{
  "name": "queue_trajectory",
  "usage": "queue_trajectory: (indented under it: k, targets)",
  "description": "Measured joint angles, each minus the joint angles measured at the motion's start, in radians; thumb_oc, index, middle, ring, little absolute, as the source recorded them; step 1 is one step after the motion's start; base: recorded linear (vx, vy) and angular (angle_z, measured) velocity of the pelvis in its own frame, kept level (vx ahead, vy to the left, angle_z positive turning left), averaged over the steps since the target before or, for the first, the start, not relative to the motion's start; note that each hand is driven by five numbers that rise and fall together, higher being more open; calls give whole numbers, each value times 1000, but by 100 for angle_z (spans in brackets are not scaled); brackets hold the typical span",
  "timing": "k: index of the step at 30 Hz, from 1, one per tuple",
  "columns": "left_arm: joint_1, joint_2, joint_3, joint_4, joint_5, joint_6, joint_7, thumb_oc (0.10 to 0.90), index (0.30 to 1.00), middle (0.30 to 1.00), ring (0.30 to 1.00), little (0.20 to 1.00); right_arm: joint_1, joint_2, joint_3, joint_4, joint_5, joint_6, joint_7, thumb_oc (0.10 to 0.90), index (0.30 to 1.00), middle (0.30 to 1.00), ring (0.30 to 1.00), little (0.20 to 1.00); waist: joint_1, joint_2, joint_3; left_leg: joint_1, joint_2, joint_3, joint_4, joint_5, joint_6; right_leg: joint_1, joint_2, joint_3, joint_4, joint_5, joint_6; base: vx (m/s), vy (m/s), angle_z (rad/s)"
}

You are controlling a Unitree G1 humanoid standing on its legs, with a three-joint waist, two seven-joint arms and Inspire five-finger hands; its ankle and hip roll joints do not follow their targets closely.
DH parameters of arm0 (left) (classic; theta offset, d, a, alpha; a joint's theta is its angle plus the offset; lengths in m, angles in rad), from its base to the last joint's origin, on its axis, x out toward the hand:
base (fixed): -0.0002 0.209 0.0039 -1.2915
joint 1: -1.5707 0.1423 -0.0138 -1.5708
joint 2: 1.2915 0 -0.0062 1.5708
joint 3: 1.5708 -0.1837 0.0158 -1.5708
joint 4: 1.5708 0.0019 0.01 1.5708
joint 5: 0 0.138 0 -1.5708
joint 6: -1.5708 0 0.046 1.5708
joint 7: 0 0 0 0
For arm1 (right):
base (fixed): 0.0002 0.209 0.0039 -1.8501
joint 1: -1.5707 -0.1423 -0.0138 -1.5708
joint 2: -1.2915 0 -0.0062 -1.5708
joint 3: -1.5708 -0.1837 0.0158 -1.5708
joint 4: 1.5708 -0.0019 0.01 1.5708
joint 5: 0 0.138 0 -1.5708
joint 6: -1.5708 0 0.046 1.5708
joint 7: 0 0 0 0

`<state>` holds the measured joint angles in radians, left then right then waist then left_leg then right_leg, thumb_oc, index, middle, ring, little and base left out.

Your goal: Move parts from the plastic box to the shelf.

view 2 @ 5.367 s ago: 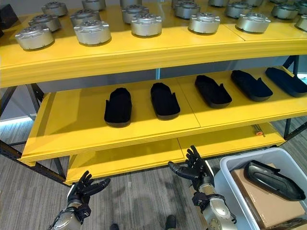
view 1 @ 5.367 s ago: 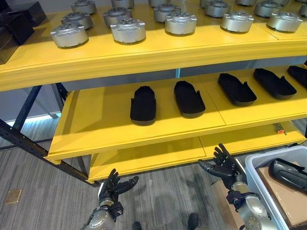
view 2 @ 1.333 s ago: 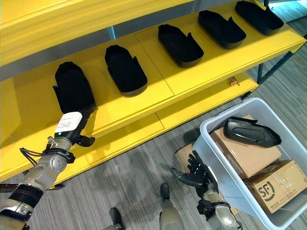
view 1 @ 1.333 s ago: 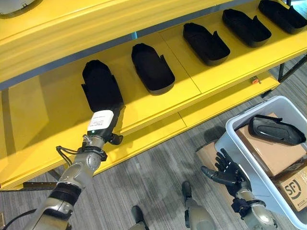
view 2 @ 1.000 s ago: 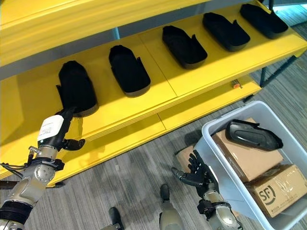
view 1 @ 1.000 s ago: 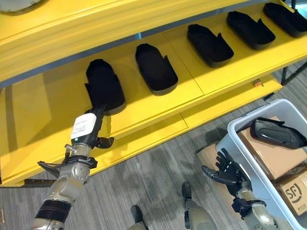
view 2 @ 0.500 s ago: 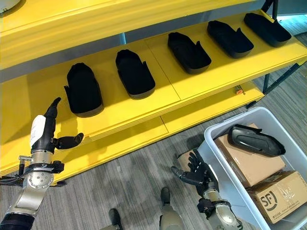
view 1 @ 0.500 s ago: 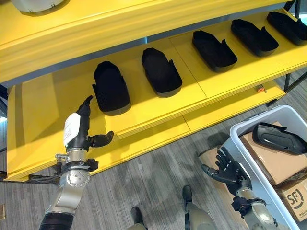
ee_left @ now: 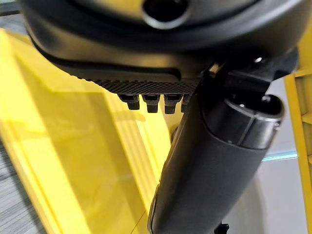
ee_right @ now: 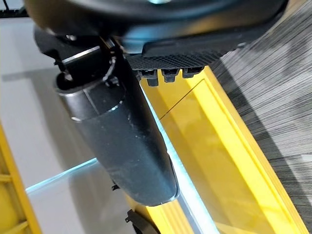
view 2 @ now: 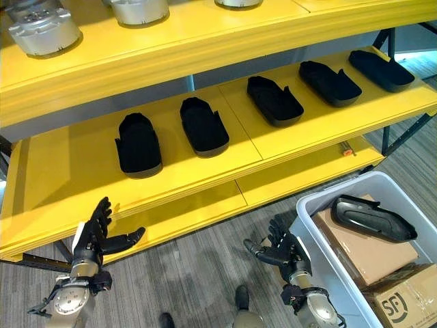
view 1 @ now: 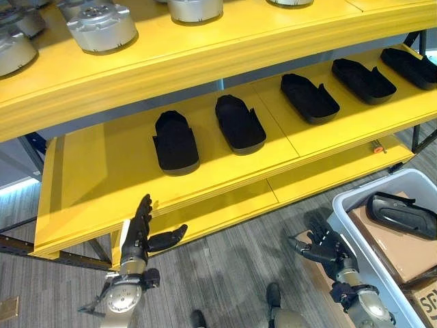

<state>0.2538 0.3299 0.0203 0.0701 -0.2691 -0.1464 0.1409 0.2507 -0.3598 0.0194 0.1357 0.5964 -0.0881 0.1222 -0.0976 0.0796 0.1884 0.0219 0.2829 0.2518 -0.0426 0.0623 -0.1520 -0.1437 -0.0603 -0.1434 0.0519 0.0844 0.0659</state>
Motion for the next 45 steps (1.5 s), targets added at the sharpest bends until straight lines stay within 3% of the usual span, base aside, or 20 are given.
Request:
queue_trajectory:
  k: [5, 6, 8, 9, 10, 12, 13, 14, 15, 17, 18, 19, 21, 23, 24, 26, 29, 35, 39, 45]
  targets:
    - [-2, 2, 5, 2, -38, 2, -1, 900, 1000, 1000, 1000, 1000, 2, -3, -2, 5, 0, -1, -4, 900, 1000, 1000, 1000, 1000, 2, -18, -4, -20, 51, -7, 11, -2, 1, -104, 28, -11, 178, -111, -39, -75, -208, -7]
    - [1, 6, 8, 3, -42, 4, -1, 900, 1000, 1000, 1000, 1000, 18, -2, -2, 5, 0, -1, -4, 900, 1000, 1000, 1000, 1000, 6, -30, -8, -18, 72, -2, 17, -4, 7, -150, 46, -11, 255, -152, -65, -56, -215, -27]
    - [0, 6, 6, 3, -42, 9, -3, 900, 1000, 1000, 1000, 1000, 22, -4, -4, 9, -5, -1, -11, 900, 1000, 1000, 1000, 1000, 9, -31, -8, -21, 80, -10, 31, -8, 30, -160, 66, -2, 266, -163, -78, -20, -122, -38]
    - [-22, 8, -13, 14, -42, 15, -19, 900, 1000, 1000, 1000, 1000, 13, -1, -23, 32, -5, -2, -30, 900, 1000, 1000, 1000, 1000, 29, -42, -4, -57, 79, -113, 101, 30, 93, -160, 81, 23, 265, -161, -99, 10, -72, -47]
    - [-39, 5, -32, 18, -42, 16, -36, 900, 1000, 1000, 1000, 1000, 20, -11, -43, 33, -5, -2, -36, 900, 1000, 1000, 1000, 1000, 34, -51, -1, -97, 63, -228, 171, 58, 87, -157, 76, 49, 265, -155, -106, 54, -108, -59]
    - [-46, 1, -47, 16, -42, 16, -52, 900, 1000, 1000, 1000, 1000, 20, -36, -64, 32, -5, -7, -44, 900, 1000, 1000, 1000, 1000, 35, -51, 0, -127, 34, -299, 198, 39, 53, -147, 75, 61, 257, -152, -125, 74, -104, -24]
    - [-58, -1, -54, 18, -42, 16, -58, 900, 1000, 1000, 1000, 1000, 20, -40, -78, 35, -5, -7, -44, 900, 1000, 1000, 1000, 1000, 33, -64, 8, -146, -15, -364, 219, -7, 33, -139, 71, 81, 240, -137, -136, 27, -19, -19]
    - [-70, -2, -59, 19, -42, 16, -66, 900, 1000, 1000, 1000, 1000, 17, -41, -94, 36, -5, -7, -46, 900, 1000, 1000, 1000, 1000, 46, -74, 14, -148, -98, -443, 209, -50, 10, -125, 58, 112, 209, -121, -132, 32, 12, -42]
    - [-70, -1, -55, 12, -42, 15, -69, 900, 1000, 1000, 1000, 1000, 12, -40, -111, 35, -4, -13, -48, 900, 1000, 1000, 1000, 1000, 52, -75, 15, -172, -192, -479, 197, -80, 38, -86, 44, 110, 124, -87, -119, 40, 12, -52]
    - [-77, 1, -50, 7, -42, 16, -66, 900, 1000, 1000, 1000, 1000, 10, -40, -110, 33, -4, -15, -49, 900, 1000, 1000, 1000, 1000, 50, -77, 15, -193, -251, -493, 203, -91, 54, -69, 51, 120, 97, -69, -114, 5, 29, -42]
    - [-87, 1, -50, 0, -42, 13, -67, 900, 1000, 1000, 1000, 1000, 4, -41, -106, 33, -5, -16, -49, 900, 1000, 1000, 1000, 1000, 55, -82, 17, -214, -323, -554, 201, -99, 69, -64, 51, 138, 82, -62, -109, -7, 106, -41]
    - [-89, 1, -51, -5, -42, 13, -67, 900, 1000, 1000, 1000, 1000, 1, -39, -105, 33, -5, -16, -49, 900, 1000, 1000, 1000, 1000, 53, -80, 16, -221, -338, -563, 205, -100, 79, -64, 55, 138, 77, -60, -109, 33, 196, -66]
    - [-83, -3, -47, -11, -43, 9, -64, 900, 1000, 1000, 1000, 1000, -25, -38, -61, 36, -6, -12, -54, 900, 1000, 1000, 1000, 1000, 60, -81, 11, -227, -400, -658, 198, -115, 128, -84, 92, 229, 75, -28, -86, 31, 184, -111]
    - [-71, -3, -49, -7, -43, 14, -68, 900, 1000, 1000, 1000, 1000, -42, -31, -51, 32, -7, -12, -39, 900, 1000, 1000, 1000, 1000, 72, -74, 8, -226, -385, -611, 180, -106, 153, -90, 111, 253, 66, -16, -84, -2, 170, -105]
    - [-80, 3, -62, 0, -43, 15, -75, 900, 1000, 1000, 1000, 1000, -45, -20, -53, 34, -7, -11, -41, 900, 1000, 1000, 1000, 1000, 58, -80, 10, -221, -370, -564, 173, -53, 144, -89, 114, 266, 61, -4, -77, 20, 201, -51]
    - [-82, 6, -79, 4, -44, 16, -89, 900, 1000, 1000, 1000, 1000, -14, 15, -65, 36, -7, -9, -43, 900, 1000, 1000, 1000, 1000, 42, -100, 9, -174, -375, -479, 116, -18, 182, -80, 84, 295, 32, -16, -53, 10, 264, -83]
    - [-82, 9, -77, 16, -46, 16, -88, 900, 1000, 1000, 1000, 1000, -9, 24, -64, 37, -7, -1, -42, 900, 1000, 1000, 1000, 1000, 31, -86, 11, -140, -386, -396, 94, -25, 208, -70, 40, 293, 40, -29, -10, -19, 228, -94]
    - [-95, 9, -94, 49, -81, 19, -83, 900, 1000, 1000, 1000, 1000, 15, 61, -60, 38, -7, 22, -49, 900, 1000, 1000, 1000, 1000, 10, -92, 10, -66, -407, -339, 21, -8, 234, -43, 4, 304, 21, 8, 27, -8, 136, -25]
    - [-90, 8, -105, 49, -82, 19, -80, 900, 1000, 1000, 1000, 1000, 2, 80, -52, 38, -6, 23, -64, 900, 1000, 1000, 1000, 1000, -3, -94, 10, -63, -406, -318, 18, -8, 243, -48, 9, 325, 27, 17, 23, -32, 170, -22]
    - [-98, 13, -104, 57, -82, 25, -58, 900, 1000, 1000, 1000, 1000, -12, 88, -41, 43, -6, 26, -69, 900, 1000, 1000, 1000, 1000, -26, -128, 13, -40, -405, -230, 20, -20, 254, -76, 29, 385, 63, 18, 42, -64, 99, -37]
